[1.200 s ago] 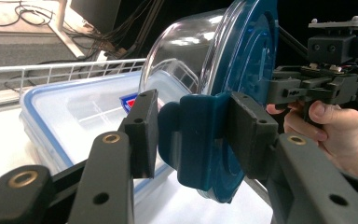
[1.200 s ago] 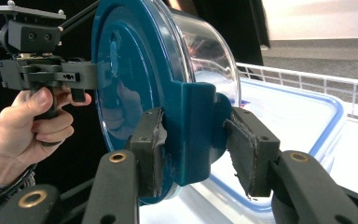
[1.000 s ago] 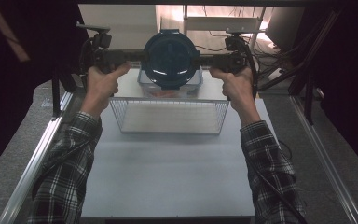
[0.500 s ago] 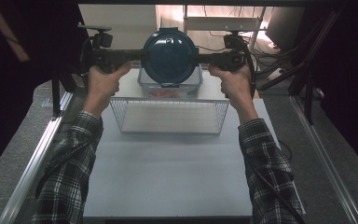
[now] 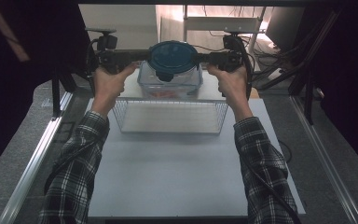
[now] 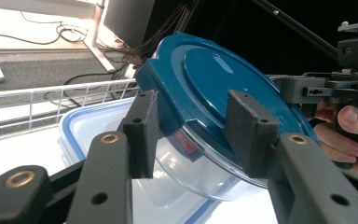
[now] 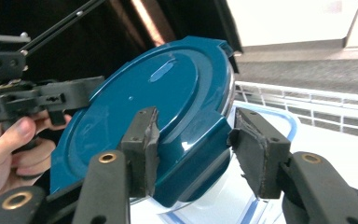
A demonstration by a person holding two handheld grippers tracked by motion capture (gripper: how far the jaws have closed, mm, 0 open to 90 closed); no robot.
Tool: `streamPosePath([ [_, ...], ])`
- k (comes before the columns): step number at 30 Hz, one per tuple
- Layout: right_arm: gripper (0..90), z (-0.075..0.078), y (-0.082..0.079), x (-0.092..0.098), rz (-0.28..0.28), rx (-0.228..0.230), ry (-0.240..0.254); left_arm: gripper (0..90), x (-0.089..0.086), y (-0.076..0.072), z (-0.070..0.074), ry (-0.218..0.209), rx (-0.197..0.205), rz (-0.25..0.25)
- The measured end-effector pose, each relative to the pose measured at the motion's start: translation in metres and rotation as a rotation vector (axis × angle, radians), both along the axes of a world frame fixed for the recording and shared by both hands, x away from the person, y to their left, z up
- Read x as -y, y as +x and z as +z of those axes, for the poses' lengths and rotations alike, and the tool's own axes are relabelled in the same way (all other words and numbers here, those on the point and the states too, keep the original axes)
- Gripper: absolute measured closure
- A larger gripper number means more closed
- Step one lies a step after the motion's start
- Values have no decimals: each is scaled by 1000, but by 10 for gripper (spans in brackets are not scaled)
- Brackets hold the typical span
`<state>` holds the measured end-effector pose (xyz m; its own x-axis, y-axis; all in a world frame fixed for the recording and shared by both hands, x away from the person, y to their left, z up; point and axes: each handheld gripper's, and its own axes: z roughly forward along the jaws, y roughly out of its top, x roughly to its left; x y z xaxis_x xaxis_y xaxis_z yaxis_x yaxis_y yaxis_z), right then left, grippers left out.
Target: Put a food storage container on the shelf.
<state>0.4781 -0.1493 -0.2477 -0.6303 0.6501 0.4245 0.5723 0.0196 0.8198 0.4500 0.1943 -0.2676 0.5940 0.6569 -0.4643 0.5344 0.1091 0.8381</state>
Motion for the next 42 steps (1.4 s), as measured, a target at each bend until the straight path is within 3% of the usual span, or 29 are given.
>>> streamPosePath([
  [4,556,4,-8,-5,-68,59,-47,552,1,-3,0,5,6,17],
  [6,624,7,-15,-5,-87,97,-80,554,2,-4,2,21,10,19],
  [10,755,13,-33,1,-16,111,-37,552,3,-6,2,26,9,27],
  [15,851,10,-57,-3,47,141,-148,541,2,-8,1,13,3,25],
  [18,875,2,-60,-4,67,116,-179,537,2,-9,1,17,3,24],
  [21,892,-3,-54,-6,49,102,-180,535,3,-9,2,17,2,28],
  [27,891,-4,-40,-4,3,93,-155,511,5,-9,3,35,7,27],
  [31,891,-7,-35,-5,-20,96,-163,508,7,-9,5,49,13,36],
  [33,876,-8,-35,-5,-23,95,-161,504,6,-14,7,51,70,28],
  [37,768,-13,-41,-2,7,111,-151,348,5,-29,10,46,147,4],
  [42,574,-21,-53,-3,41,138,-165,226,10,-45,0,123,153,-40],
])
